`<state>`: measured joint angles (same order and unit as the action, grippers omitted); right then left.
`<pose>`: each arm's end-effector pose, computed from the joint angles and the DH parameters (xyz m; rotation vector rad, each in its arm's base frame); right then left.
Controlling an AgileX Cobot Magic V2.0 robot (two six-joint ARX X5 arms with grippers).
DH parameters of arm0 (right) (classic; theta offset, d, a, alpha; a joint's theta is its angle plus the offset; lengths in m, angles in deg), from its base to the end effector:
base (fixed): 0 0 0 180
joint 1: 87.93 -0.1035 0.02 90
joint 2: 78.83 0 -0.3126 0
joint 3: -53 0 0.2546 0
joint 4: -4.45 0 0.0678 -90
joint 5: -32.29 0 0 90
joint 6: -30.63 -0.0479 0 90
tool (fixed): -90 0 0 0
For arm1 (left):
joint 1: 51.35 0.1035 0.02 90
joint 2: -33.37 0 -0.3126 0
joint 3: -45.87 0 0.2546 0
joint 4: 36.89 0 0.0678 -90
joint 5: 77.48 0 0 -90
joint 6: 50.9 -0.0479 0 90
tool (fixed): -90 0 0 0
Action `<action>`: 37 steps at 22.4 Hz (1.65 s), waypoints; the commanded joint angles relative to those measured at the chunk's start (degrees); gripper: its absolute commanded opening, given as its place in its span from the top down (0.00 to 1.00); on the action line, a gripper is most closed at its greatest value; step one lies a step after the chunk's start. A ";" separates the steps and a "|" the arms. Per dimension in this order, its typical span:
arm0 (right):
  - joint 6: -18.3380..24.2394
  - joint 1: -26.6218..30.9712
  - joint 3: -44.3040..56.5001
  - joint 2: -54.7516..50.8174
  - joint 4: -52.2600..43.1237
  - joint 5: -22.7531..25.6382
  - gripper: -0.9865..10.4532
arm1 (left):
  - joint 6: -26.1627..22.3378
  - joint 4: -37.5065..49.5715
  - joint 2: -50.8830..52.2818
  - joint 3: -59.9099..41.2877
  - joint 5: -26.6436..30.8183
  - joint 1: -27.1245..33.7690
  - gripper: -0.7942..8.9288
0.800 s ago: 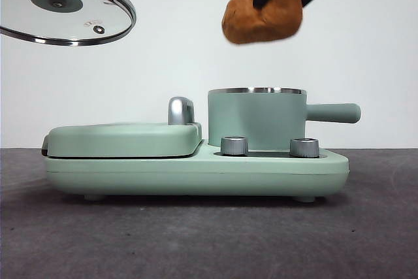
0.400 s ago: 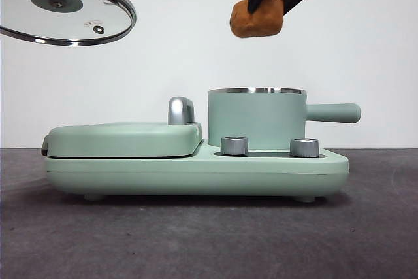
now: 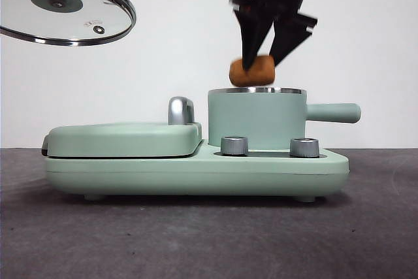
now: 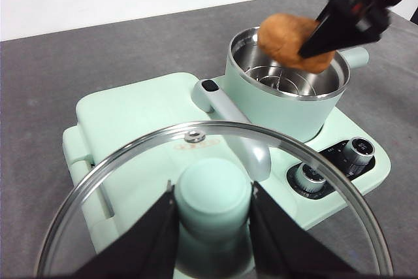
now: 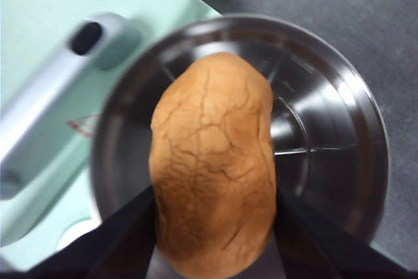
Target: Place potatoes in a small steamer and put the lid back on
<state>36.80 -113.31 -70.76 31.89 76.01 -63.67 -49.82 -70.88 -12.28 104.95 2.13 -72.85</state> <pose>0.3944 0.1926 0.3549 -0.2701 0.9922 0.5534 0.1426 -0.0655 0.3458 0.0170 0.3669 -0.5471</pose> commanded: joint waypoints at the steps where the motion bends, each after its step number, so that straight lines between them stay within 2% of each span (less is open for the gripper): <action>1: 1.29 -0.22 -1.75 2.34 -1.27 0.07 0.73 | -0.37 1.92 0.00 0.72 0.07 -0.11 0.91; 15: 1.79 1.22 -1.73 8.39 -2.34 0.20 0.73 | -0.35 1.95 0.00 0.72 0.07 -0.11 0.91; 19: 2.03 1.20 -1.75 8.41 -2.40 -0.07 0.62 | -0.35 1.92 0.00 0.72 0.07 -0.11 0.91; 22: 1.70 1.22 -1.75 7.08 -2.45 -0.07 0.62 | -0.13 1.90 0.00 0.72 0.07 -0.11 0.91; 24: 1.20 1.20 -1.75 3.32 -2.56 -1.62 0.62 | -0.13 1.90 0.00 0.72 0.07 -0.11 0.91; 25: 0.33 1.22 -1.70 1.09 -2.73 -3.28 0.62 | -0.13 1.90 0.00 0.72 0.07 -0.11 0.91; 26: -0.37 1.86 -1.27 -2.51 -4.66 -7.50 0.62 | -0.13 1.90 0.00 0.72 0.07 -0.11 0.90; 27: -1.38 2.49 -0.22 -5.99 -7.28 -8.20 0.62 | -0.13 1.92 0.00 0.72 0.07 -0.11 0.91; 32: -1.97 5.53 18.27 -23.96 -20.09 -7.56 0.62 | -0.11 2.05 0.00 0.72 0.07 -0.11 0.91; 37: -4.85 5.66 37.90 -37.38 -32.28 -7.56 0.62 | -0.11 2.27 -0.02 0.72 0.04 -0.17 0.91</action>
<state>33.59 -107.37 -34.54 -4.59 45.35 -71.18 -49.82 -70.81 -12.28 104.95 2.13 -72.85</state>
